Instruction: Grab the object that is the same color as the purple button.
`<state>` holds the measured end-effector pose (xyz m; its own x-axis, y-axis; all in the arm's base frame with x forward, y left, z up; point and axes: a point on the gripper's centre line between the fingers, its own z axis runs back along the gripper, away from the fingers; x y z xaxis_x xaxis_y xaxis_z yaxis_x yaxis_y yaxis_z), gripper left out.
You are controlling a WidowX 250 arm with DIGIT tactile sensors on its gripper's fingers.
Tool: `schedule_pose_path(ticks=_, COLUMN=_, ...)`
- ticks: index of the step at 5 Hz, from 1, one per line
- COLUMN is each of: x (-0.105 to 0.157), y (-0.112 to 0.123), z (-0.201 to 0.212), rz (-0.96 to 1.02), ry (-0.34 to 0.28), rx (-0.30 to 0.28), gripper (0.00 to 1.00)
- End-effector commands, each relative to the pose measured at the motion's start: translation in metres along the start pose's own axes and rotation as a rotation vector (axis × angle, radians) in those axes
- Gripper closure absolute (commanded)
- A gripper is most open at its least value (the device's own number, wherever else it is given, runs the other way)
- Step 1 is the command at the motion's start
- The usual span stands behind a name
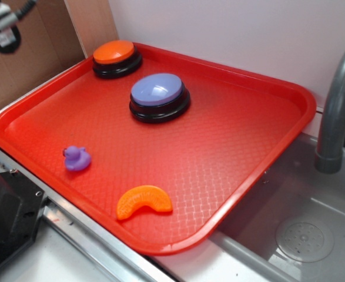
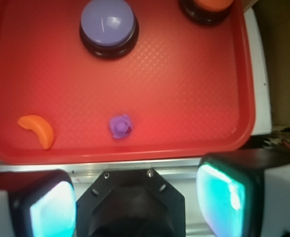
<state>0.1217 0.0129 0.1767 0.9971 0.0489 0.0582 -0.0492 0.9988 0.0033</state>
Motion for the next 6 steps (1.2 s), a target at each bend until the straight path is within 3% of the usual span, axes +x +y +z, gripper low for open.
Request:
schedule_pose_path(ticks=1, x=0.011, y=-0.003, z=-0.096, rz=-0.016, ry=0.021, rx=-0.059, gripper=0.0)
schedule_pose_path(ticks=3, x=0.01, y=-0.007, z=-0.165, rz=0.023, ry=0.082, rx=-0.076, gripper=0.0)
schedule_pose_path(ticks=4, x=0.011, y=-0.01, z=-0.173, rz=0.037, ry=0.09, rx=-0.076, gripper=0.9)
schedule_pose_path(ticks=5, x=0.011, y=-0.01, z=-0.17, rz=0.033, ry=0.087, rx=-0.073, gripper=1.0)
schedule_pose_path(ticks=6, x=0.014, y=-0.012, z=-0.168, rz=0.023, ry=0.08, rx=-0.074, gripper=1.0)
